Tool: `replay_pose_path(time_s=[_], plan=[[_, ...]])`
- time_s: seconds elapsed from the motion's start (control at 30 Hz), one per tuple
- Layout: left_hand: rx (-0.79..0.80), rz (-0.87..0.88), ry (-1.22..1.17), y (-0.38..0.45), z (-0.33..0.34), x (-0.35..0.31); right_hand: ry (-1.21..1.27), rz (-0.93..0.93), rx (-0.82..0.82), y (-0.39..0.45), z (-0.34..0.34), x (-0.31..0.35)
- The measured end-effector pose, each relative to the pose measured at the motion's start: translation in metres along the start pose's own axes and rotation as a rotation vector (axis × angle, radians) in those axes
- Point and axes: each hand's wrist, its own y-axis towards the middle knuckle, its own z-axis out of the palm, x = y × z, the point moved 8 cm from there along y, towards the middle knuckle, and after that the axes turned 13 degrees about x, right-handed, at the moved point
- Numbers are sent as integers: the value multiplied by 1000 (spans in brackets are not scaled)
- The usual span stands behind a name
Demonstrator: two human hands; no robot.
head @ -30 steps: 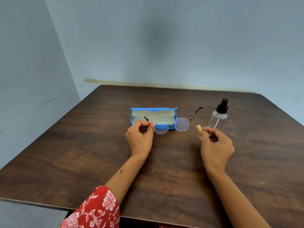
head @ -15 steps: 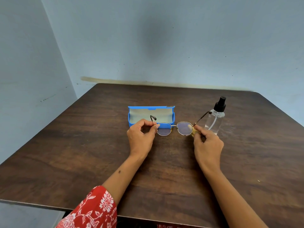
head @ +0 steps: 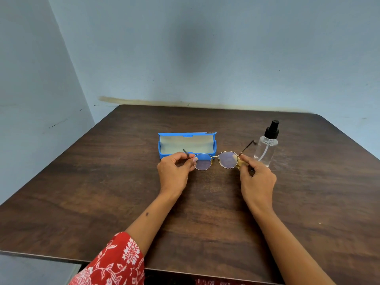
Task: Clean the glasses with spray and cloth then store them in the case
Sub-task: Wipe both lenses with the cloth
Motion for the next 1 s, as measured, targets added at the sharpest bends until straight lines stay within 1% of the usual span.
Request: replay_pose_path(time_s=[0.1,0.2,0.3,0.37,0.4,0.47,0.6,0.67,0.77,0.83,0.93,1.0], plan=[[9,-16,-41,0,0,2,4,19,-8,-1,-1,-1],[-27,-30,-71,0,-3,4,29,84,-42,-1,-6,-4],[-62,-32,-84,1,-6,5,187,188,-130,-1,-15,-14],[-79,-30,-84,1,-8,6,281,210,-175,-1,-19,-18],[-85,-29,-73,1,-8,6,284,189,-174,-1,-18,-17],[-89,-28,-47,1,-9,5,212,100,-136,-2,-14,-8],[-75,-11,14,1,-8,2,-21,-292,-47,-9,1,26],[-57,6,48,1,-6,1,-139,-393,-50,-10,6,33],[-19,33,67,0,-1,-3,-285,-411,-65,-9,9,32],[-9,47,71,0,0,-4,-362,-411,-24,-9,16,33],[-27,54,82,-1,-2,-6,-415,-446,72,-13,29,37],[-43,64,94,0,-4,-5,-450,-451,96,-14,33,37]])
